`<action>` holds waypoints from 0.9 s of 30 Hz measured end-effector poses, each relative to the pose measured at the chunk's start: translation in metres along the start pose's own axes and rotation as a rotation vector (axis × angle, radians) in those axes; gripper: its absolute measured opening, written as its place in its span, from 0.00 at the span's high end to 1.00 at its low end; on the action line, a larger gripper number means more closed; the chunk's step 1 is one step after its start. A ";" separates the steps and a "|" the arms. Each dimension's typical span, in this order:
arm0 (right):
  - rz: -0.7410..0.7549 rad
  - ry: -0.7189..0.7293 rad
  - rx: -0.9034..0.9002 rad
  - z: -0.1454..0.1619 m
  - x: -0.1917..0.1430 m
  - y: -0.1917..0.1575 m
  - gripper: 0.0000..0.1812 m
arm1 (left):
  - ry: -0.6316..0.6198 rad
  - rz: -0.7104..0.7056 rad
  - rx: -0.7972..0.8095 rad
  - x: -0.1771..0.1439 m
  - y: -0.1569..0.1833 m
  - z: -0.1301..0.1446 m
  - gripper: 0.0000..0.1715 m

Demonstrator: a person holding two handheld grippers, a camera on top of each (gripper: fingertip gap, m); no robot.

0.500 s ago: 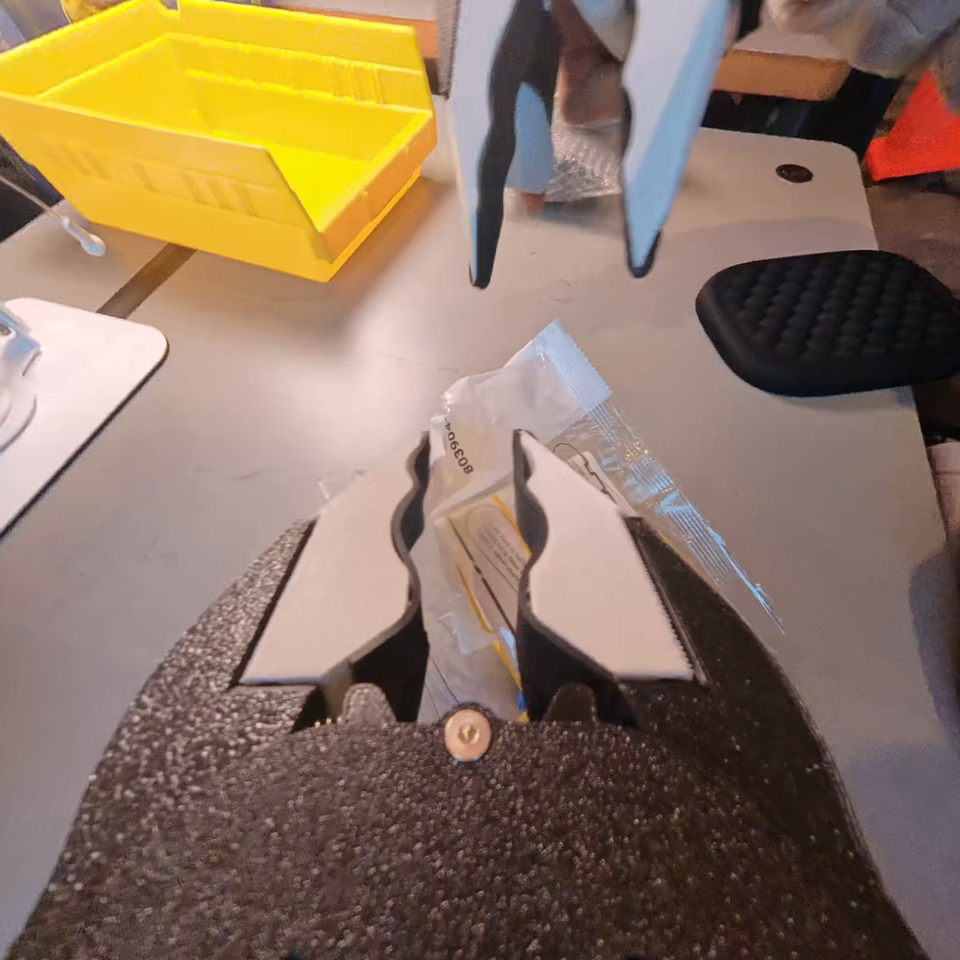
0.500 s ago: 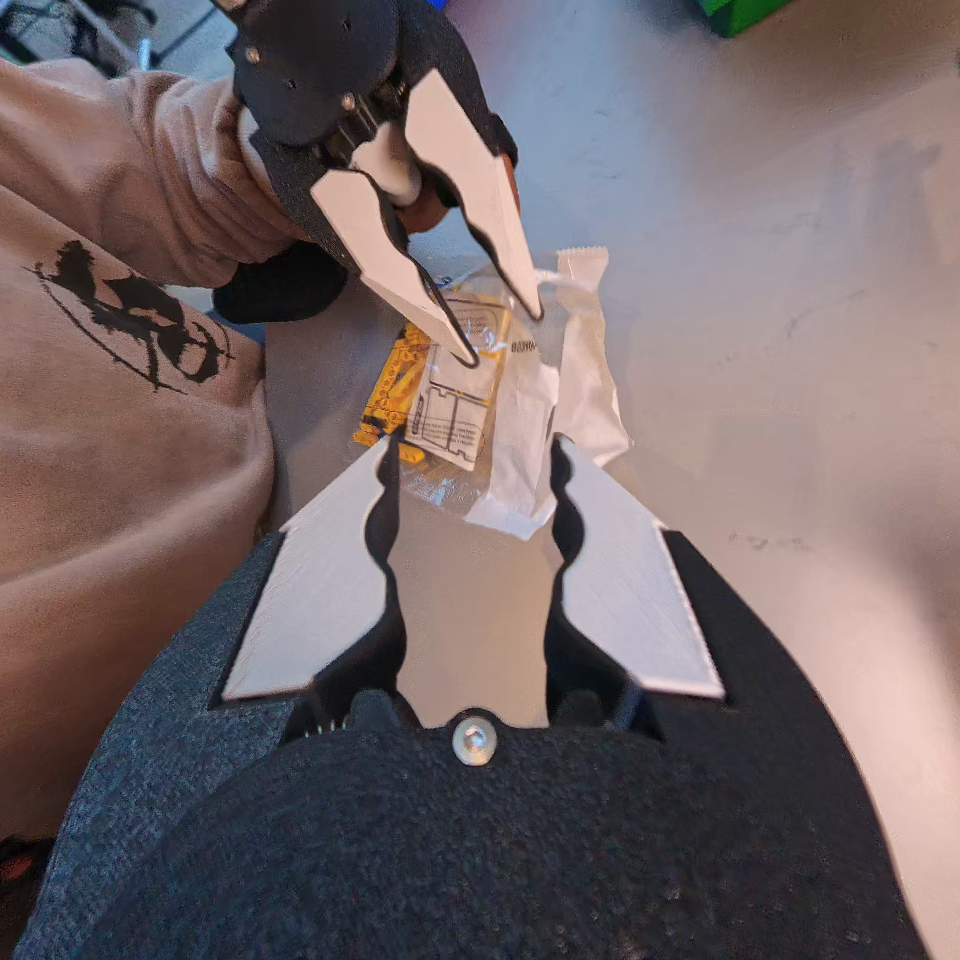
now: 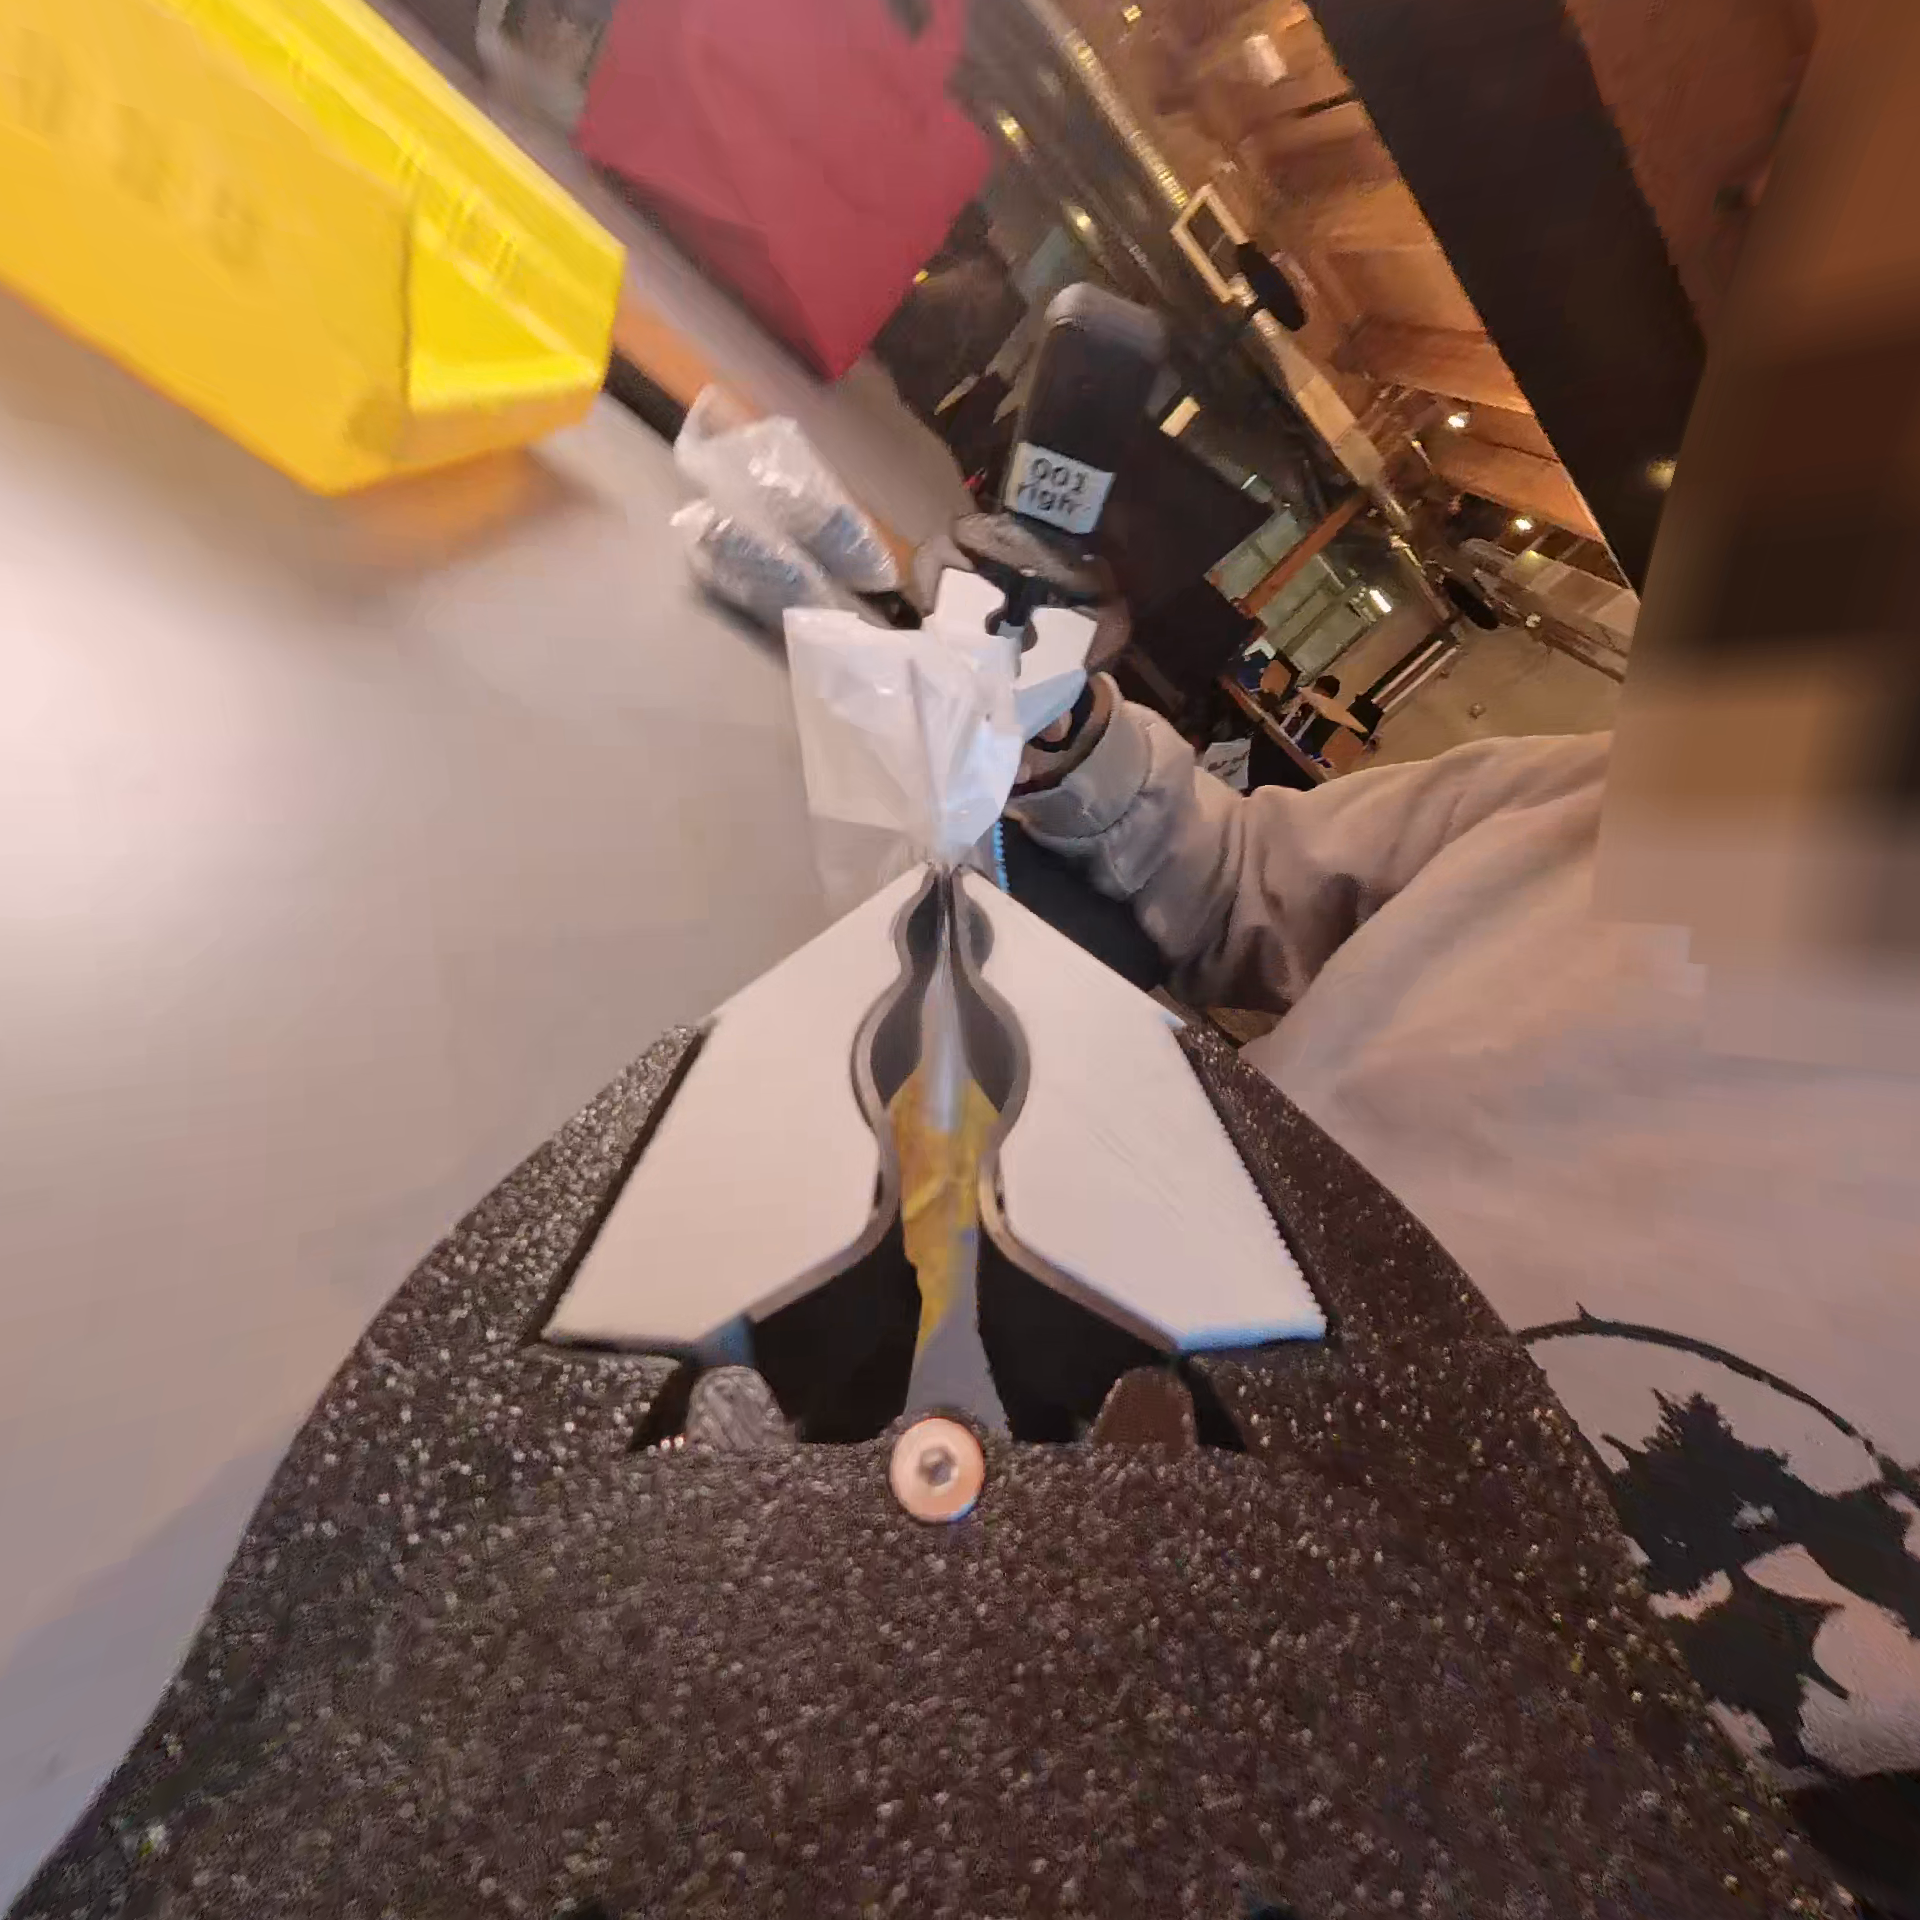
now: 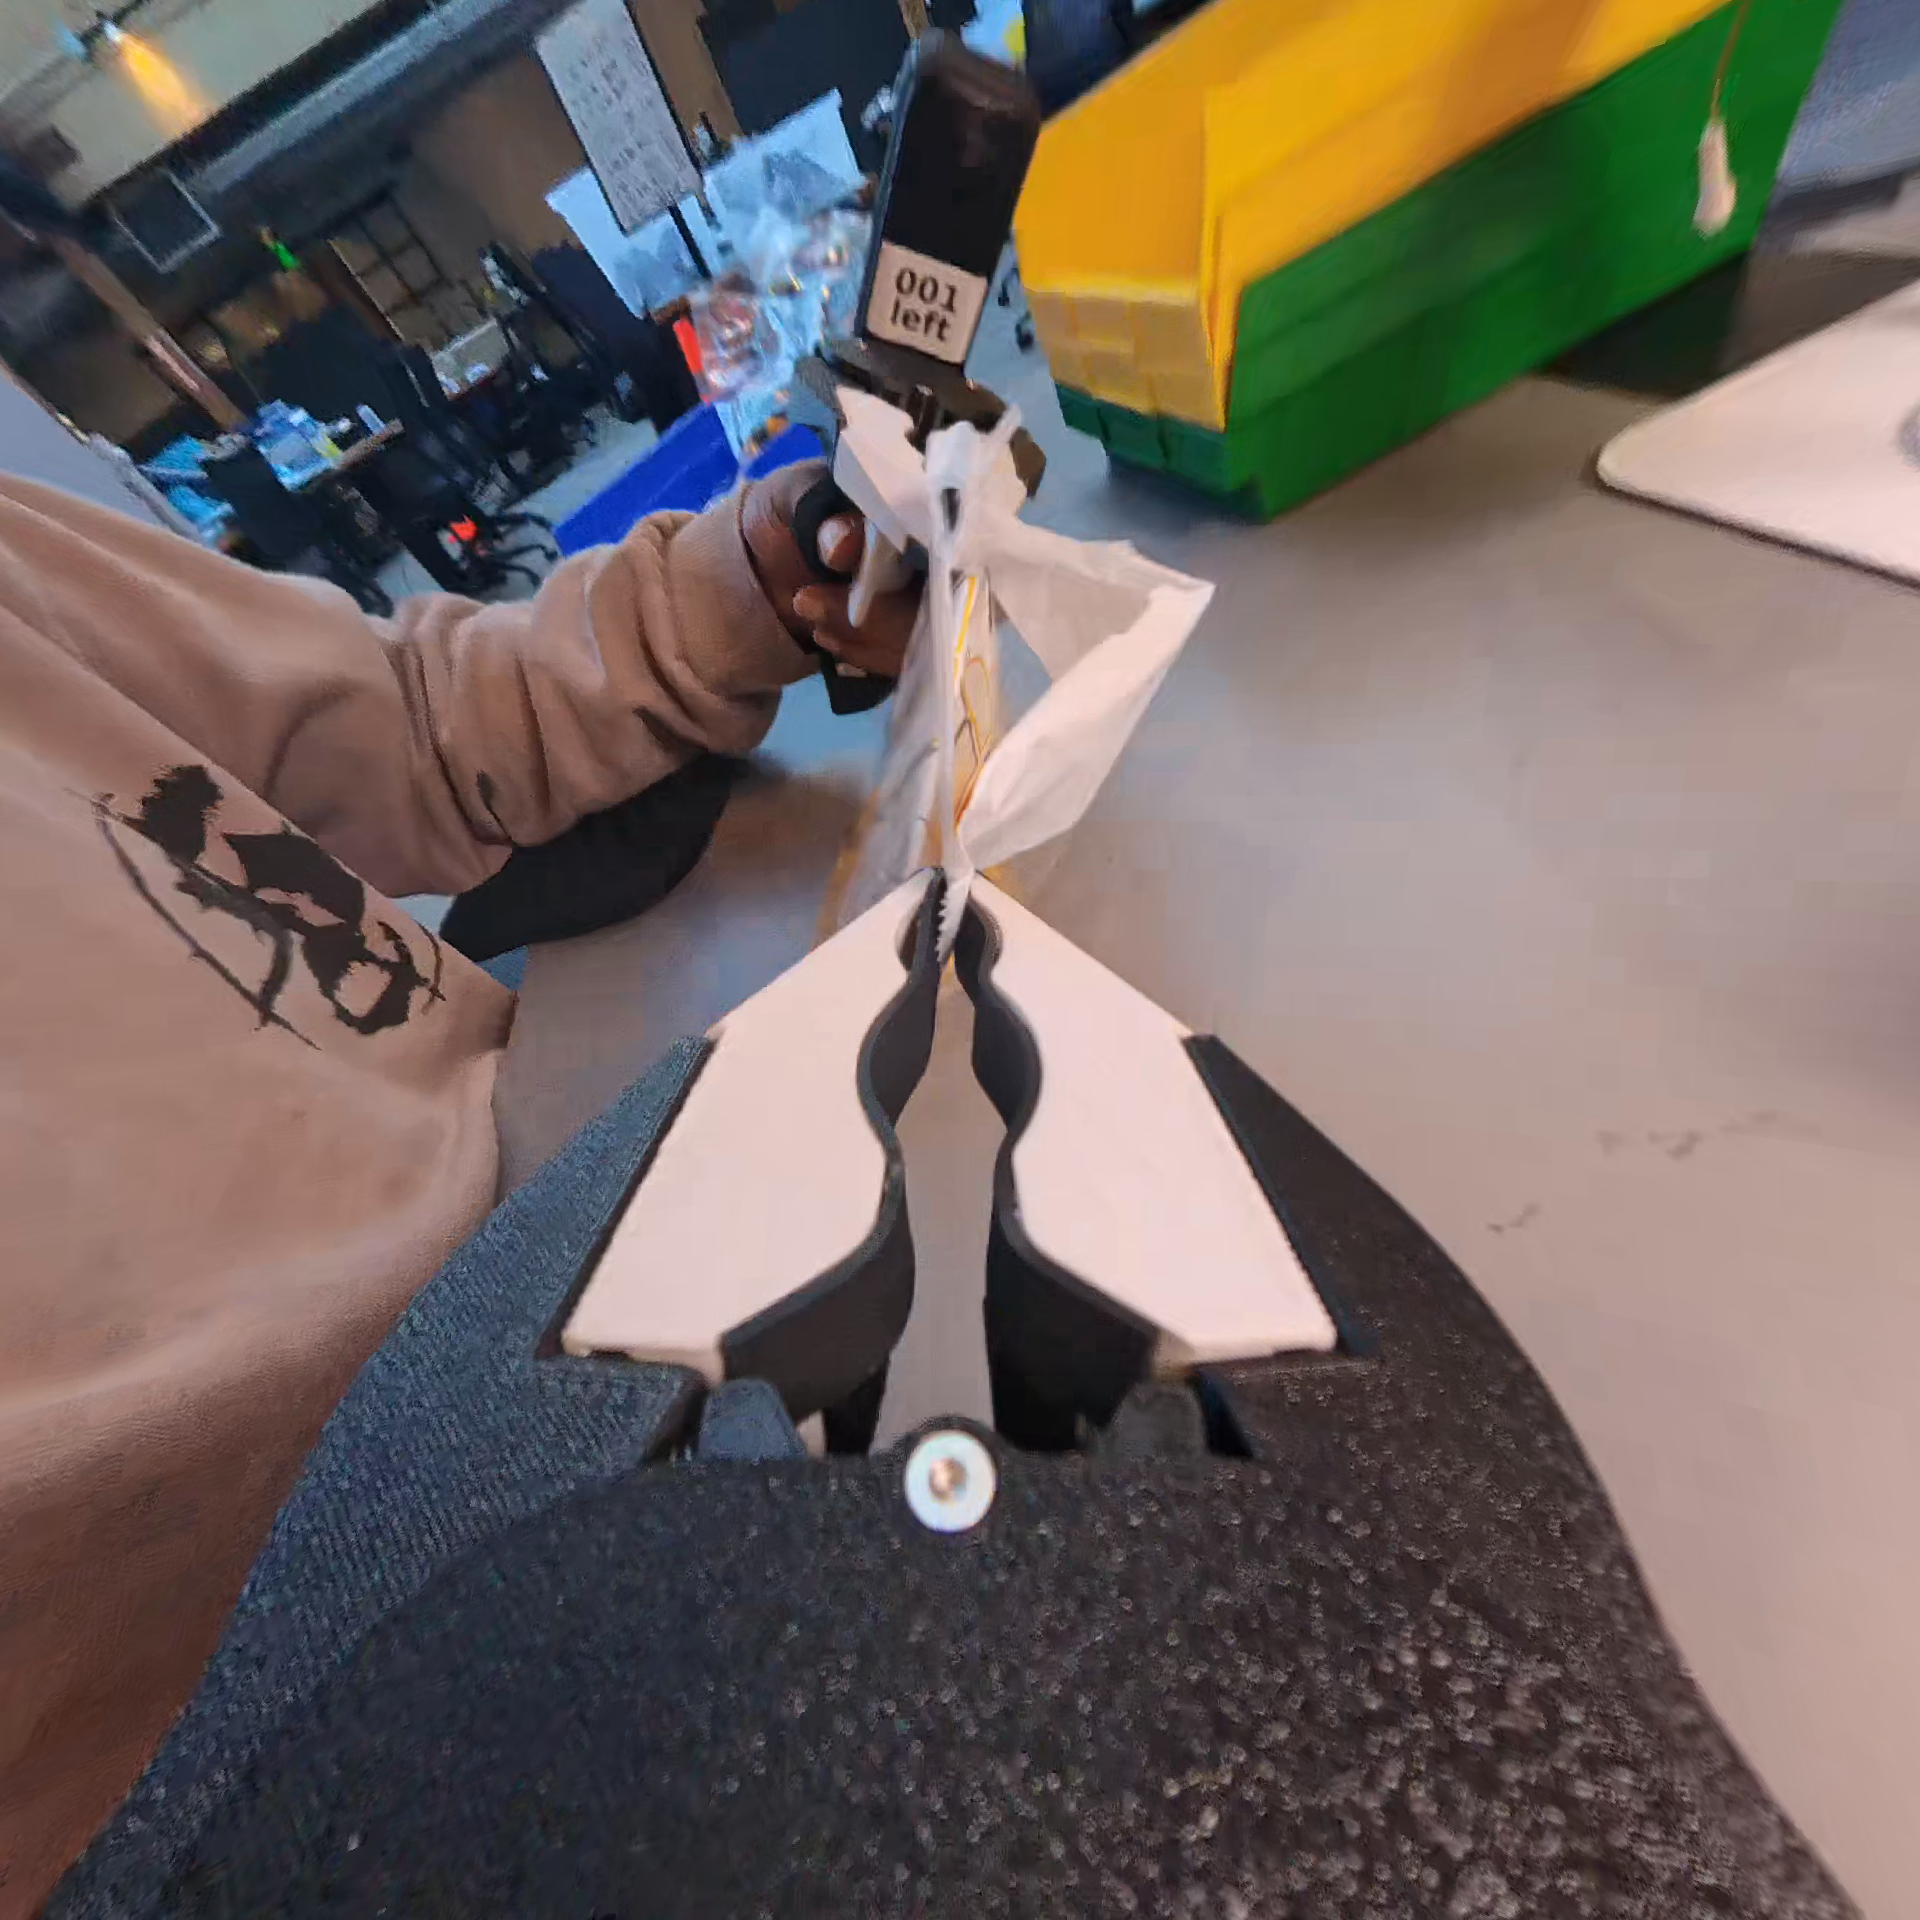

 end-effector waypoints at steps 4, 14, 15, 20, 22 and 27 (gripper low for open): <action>0.023 0.062 -0.080 -0.033 -0.023 -0.008 1.00 | -0.008 -0.035 0.117 0.006 0.025 -0.007 1.00; 0.118 0.081 -0.121 -0.017 -0.032 0.007 1.00 | -0.050 -0.150 0.178 0.006 0.002 0.011 1.00; 0.144 0.064 -0.151 -0.016 -0.031 0.008 1.00 | -0.057 -0.163 0.182 0.006 0.002 0.011 1.00; 0.213 0.054 -0.200 -0.006 -0.025 0.016 0.98 | -0.065 -0.225 0.147 -0.014 -0.010 0.011 1.00; 0.278 0.067 -0.285 -0.005 -0.031 0.021 0.93 | -0.056 -0.310 0.103 -0.042 -0.024 0.012 1.00; 0.293 0.079 -0.308 -0.002 -0.035 0.025 0.71 | -0.015 -0.645 0.120 -0.128 -0.053 0.015 1.00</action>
Point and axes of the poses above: each gripper's, where its closed fingertips meet, x out along the fingers, z out of its underside, y = z × x across the jaws, the point moved 1 cm from there along -x, back along the fingers, and after that the axes turned 8 degrees about -x, right-handed, at the moved point
